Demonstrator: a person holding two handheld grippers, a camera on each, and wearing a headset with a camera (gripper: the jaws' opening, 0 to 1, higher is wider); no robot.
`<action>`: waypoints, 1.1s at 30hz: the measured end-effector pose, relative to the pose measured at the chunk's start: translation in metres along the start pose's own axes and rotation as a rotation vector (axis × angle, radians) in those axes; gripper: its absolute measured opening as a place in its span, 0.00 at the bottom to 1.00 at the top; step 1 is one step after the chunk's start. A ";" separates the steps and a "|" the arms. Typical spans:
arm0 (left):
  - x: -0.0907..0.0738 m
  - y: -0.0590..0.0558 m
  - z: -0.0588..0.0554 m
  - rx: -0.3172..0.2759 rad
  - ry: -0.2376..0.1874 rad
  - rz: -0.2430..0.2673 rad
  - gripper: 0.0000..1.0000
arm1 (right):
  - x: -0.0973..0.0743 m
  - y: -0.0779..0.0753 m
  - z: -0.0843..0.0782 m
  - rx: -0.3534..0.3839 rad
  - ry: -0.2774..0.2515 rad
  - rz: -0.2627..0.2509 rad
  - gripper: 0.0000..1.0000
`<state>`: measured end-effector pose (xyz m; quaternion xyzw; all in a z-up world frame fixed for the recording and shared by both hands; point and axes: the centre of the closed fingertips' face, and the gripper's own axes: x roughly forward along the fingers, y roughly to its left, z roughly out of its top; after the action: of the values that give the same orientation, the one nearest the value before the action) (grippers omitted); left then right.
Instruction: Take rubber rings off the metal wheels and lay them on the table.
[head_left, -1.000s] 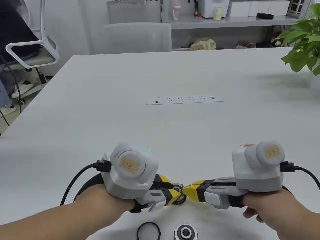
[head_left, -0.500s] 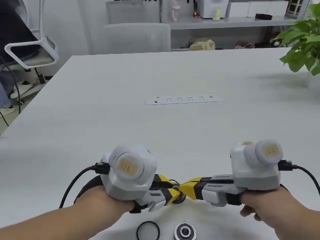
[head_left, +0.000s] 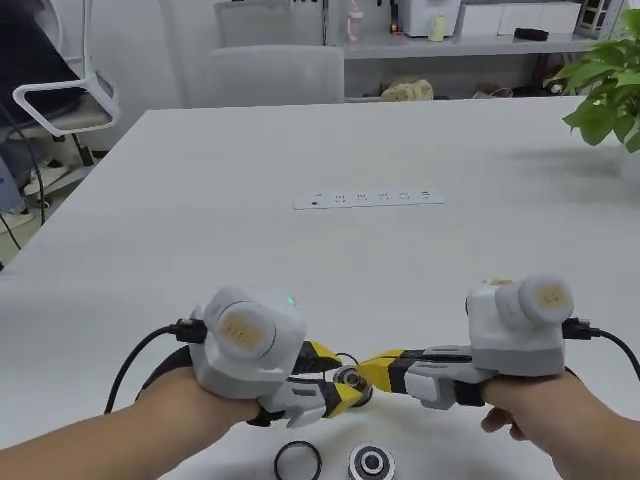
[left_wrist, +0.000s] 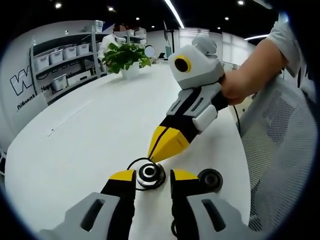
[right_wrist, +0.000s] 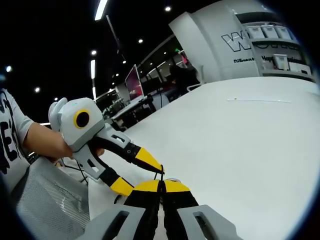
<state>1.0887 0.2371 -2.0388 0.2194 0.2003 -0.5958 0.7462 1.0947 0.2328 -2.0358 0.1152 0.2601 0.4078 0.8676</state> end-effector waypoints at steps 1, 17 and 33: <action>-0.003 0.000 0.000 0.001 -0.004 -0.003 0.25 | 0.000 0.001 0.001 0.000 -0.004 0.004 0.00; -0.054 0.005 -0.004 -0.065 -0.075 0.044 0.46 | 0.006 0.021 0.007 0.028 -0.021 0.060 0.00; -0.080 0.002 -0.020 -0.092 -0.091 0.060 0.63 | 0.019 0.039 -0.010 0.044 0.046 0.111 0.00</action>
<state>1.0733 0.3133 -2.0100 0.1635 0.1866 -0.5729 0.7812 1.0735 0.2721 -2.0349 0.1391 0.2820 0.4518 0.8348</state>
